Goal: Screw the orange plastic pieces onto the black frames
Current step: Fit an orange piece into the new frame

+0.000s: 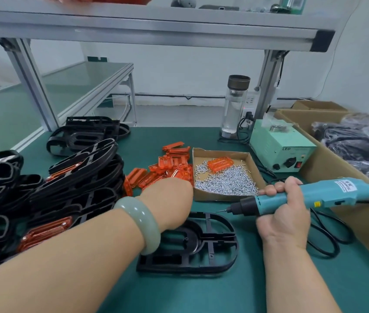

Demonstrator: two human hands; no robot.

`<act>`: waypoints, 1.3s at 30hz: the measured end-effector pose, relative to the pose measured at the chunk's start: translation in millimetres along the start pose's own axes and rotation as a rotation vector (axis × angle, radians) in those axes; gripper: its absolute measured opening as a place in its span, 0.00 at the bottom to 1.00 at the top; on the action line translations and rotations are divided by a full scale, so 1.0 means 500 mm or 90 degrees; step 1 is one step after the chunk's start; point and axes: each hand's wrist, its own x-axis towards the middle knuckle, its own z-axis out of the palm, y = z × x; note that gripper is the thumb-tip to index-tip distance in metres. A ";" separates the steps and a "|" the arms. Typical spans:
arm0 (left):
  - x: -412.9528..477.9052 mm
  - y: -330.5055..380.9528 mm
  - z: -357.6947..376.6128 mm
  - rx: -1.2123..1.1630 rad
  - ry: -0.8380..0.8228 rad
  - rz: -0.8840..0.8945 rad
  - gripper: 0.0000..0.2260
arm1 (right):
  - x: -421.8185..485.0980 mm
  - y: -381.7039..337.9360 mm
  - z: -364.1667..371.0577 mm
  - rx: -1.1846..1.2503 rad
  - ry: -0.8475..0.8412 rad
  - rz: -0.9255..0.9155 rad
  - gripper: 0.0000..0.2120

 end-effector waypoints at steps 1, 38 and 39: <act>0.004 -0.007 -0.003 -0.022 0.020 -0.018 0.17 | 0.001 0.000 0.000 0.000 0.004 -0.006 0.12; -0.142 -0.019 -0.005 -0.258 0.466 -0.022 0.22 | -0.006 0.000 -0.002 0.005 -0.018 0.013 0.10; -0.144 -0.018 -0.003 -0.254 0.469 -0.029 0.22 | -0.006 0.000 -0.002 0.004 -0.018 0.013 0.10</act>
